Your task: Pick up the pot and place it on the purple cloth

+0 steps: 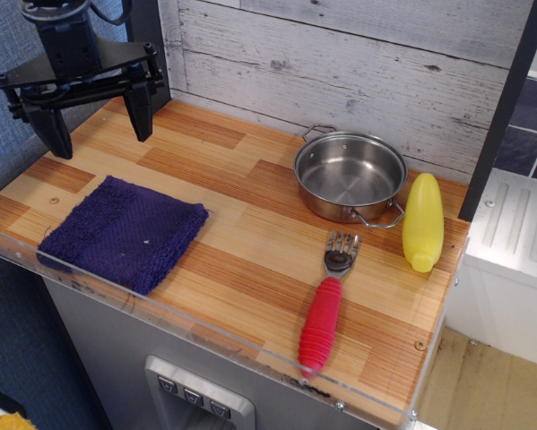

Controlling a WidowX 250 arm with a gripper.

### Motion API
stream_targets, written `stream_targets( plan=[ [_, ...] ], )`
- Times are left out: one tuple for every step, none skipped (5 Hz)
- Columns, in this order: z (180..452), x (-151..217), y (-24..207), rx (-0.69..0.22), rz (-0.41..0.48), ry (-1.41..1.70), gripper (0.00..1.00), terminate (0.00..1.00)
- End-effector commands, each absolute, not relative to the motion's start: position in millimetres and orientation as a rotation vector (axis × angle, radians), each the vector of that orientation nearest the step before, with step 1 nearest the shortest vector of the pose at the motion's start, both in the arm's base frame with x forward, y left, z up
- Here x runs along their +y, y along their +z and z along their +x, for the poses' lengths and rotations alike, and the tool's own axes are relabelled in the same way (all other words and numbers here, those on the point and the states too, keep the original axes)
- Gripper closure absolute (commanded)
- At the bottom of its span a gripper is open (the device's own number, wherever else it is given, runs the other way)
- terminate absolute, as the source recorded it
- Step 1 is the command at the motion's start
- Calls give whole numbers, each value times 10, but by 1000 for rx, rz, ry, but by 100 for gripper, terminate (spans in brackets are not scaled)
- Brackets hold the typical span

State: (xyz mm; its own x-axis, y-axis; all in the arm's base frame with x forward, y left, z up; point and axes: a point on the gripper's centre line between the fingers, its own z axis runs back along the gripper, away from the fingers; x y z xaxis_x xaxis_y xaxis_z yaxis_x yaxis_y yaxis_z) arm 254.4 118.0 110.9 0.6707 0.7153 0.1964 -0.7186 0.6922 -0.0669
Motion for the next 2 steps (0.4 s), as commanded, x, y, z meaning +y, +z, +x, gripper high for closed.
stream_targets(
  plan=[
    [2544,1180,1109,-214,17,808,0,0],
    [2816,893,1136,-256,-32,824,0,0]
  ],
)
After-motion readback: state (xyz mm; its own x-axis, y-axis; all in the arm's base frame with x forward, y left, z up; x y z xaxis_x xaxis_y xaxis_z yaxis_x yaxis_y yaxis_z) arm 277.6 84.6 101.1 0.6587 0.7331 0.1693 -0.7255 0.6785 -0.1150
